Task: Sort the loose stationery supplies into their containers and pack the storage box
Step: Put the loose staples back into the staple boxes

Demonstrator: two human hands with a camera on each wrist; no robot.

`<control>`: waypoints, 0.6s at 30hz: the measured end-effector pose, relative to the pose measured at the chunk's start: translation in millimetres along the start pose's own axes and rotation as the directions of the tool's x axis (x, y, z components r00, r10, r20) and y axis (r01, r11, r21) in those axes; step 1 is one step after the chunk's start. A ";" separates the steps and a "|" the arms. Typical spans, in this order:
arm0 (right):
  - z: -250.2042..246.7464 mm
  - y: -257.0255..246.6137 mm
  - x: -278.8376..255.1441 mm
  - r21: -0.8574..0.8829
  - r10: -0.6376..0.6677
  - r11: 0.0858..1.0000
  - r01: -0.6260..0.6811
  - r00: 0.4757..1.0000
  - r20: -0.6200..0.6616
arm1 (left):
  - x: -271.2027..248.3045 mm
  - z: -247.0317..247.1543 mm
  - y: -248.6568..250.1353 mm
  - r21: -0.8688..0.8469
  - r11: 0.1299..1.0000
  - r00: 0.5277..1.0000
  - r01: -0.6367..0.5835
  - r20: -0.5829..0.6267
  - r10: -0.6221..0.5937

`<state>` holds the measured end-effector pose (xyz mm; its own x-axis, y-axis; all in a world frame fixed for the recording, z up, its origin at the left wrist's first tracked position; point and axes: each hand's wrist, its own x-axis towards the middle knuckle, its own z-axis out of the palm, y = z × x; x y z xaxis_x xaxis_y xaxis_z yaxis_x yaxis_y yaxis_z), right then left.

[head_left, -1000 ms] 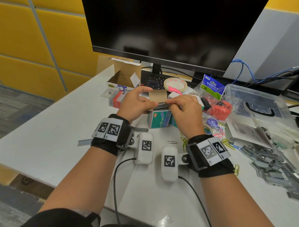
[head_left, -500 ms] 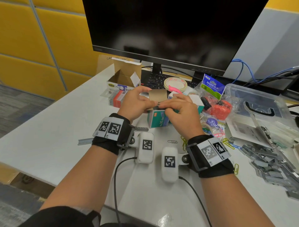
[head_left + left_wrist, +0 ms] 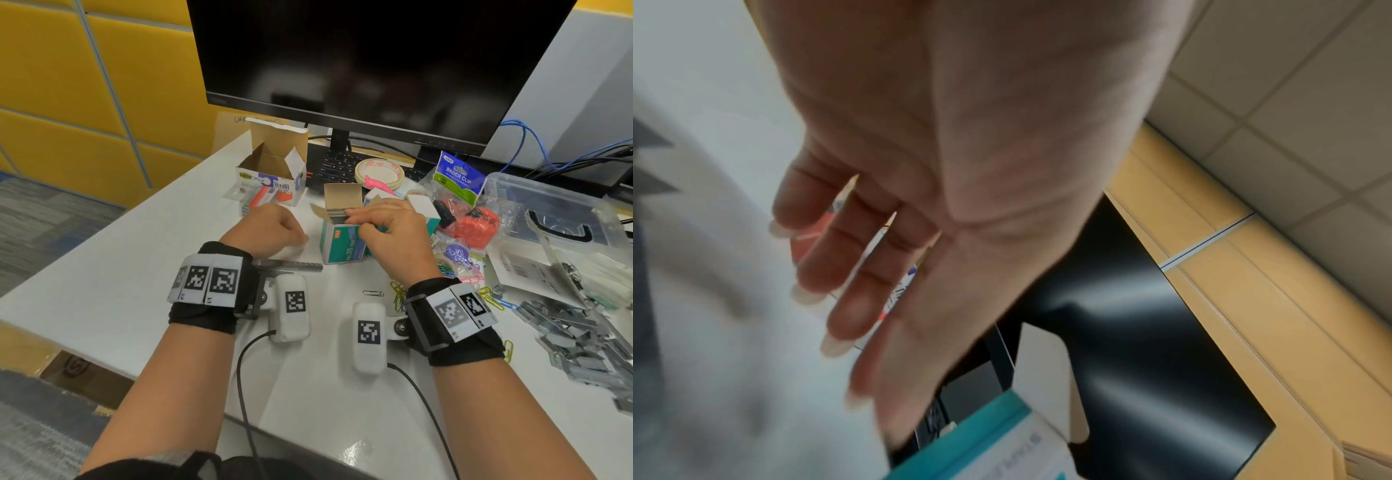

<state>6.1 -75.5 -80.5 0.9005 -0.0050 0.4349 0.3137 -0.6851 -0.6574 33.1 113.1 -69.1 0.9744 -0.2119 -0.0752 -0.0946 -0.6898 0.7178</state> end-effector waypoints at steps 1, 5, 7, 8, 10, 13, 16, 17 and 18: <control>-0.3 -0.4 -0.2 0.000 0.001 1.000 -0.001 1.000 0.000 | -2.1 -0.9 -0.2 0.022 1.000 0.999 0.016 0.044 -0.017; 1.0 -1.0 -0.9 -0.003 0.012 1.000 -0.012 1.000 0.001 | -4.7 2.7 -0.4 0.100 0.994 0.972 0.051 0.222 -0.072; 1.7 -1.8 -1.3 -0.002 0.014 1.000 -0.014 1.000 -0.001 | -3.3 5.2 -0.7 0.093 0.994 0.968 0.052 0.239 -0.073; 1.7 -2.0 -1.5 -0.001 0.014 1.000 -0.014 1.000 -0.002 | -3.3 6.0 -0.1 0.075 0.995 0.969 0.060 0.235 -0.077; 1.9 -1.7 -1.9 0.006 0.010 1.000 -0.010 1.000 -0.006 | -2.2 7.1 -0.5 0.056 0.997 0.976 0.055 0.209 -0.066; 1.9 -1.8 -2.3 0.007 0.011 1.000 -0.011 1.000 -0.002 | -0.8 6.4 -2.0 0.058 0.998 0.984 0.009 0.180 -0.019; 1.2 -3.3 -3.5 0.007 0.009 1.000 -0.009 1.000 -0.012 | 0.1 4.9 -6.6 0.016 0.999 0.993 -0.030 0.112 0.028; 0.6 -3.9 -4.2 0.002 0.016 1.000 -0.016 1.000 -0.009 | -0.2 4.3 -8.3 -0.028 0.999 0.998 -0.037 0.049 0.039; -0.1 -4.2 -4.7 -0.001 0.028 1.000 -0.028 1.000 -0.006 | 0.2 3.9 -9.8 -0.093 0.995 0.999 -0.043 -0.031 0.041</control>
<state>0.5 -72.7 -79.7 0.9071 -0.0286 0.4200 0.2880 -0.6855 -0.6687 33.4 117.2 -78.9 0.9756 -0.2182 -0.0243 -0.1176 -0.6128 0.7814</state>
